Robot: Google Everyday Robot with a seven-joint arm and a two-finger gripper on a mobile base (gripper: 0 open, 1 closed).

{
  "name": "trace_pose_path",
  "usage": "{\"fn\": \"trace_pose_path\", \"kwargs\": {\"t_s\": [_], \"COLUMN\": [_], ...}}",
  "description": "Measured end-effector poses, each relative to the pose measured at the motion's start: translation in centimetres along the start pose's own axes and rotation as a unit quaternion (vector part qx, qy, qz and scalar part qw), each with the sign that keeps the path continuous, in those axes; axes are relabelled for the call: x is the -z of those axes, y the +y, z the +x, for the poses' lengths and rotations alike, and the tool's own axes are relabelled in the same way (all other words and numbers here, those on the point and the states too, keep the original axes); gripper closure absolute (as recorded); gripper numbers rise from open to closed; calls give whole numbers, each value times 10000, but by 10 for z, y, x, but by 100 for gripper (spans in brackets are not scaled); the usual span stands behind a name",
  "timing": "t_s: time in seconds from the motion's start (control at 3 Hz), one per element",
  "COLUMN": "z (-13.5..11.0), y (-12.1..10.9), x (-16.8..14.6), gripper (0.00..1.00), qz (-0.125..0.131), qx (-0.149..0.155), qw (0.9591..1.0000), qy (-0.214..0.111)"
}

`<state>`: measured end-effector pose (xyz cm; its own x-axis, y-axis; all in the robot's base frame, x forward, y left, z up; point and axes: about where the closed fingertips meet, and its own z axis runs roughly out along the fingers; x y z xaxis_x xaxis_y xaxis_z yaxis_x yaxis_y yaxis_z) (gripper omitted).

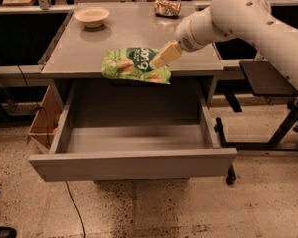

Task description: Pick green rice chip bag from top drawer and place on counter

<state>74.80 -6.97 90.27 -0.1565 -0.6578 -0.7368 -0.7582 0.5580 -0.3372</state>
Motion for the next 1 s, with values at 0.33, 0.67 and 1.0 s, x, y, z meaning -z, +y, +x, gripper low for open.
{"fn": "trace_pose_path", "kwargs": {"t_s": [0.33,0.67,1.0], "z": [8,22,30], "y": [-12,-9,-10], "x": [38,91,103], "gripper": [0,0,0], "qz": [21,-76,-86], "qx": [71,152,152], "qw": [10000,9999,9998], "qy": [30,-25,-15]}}
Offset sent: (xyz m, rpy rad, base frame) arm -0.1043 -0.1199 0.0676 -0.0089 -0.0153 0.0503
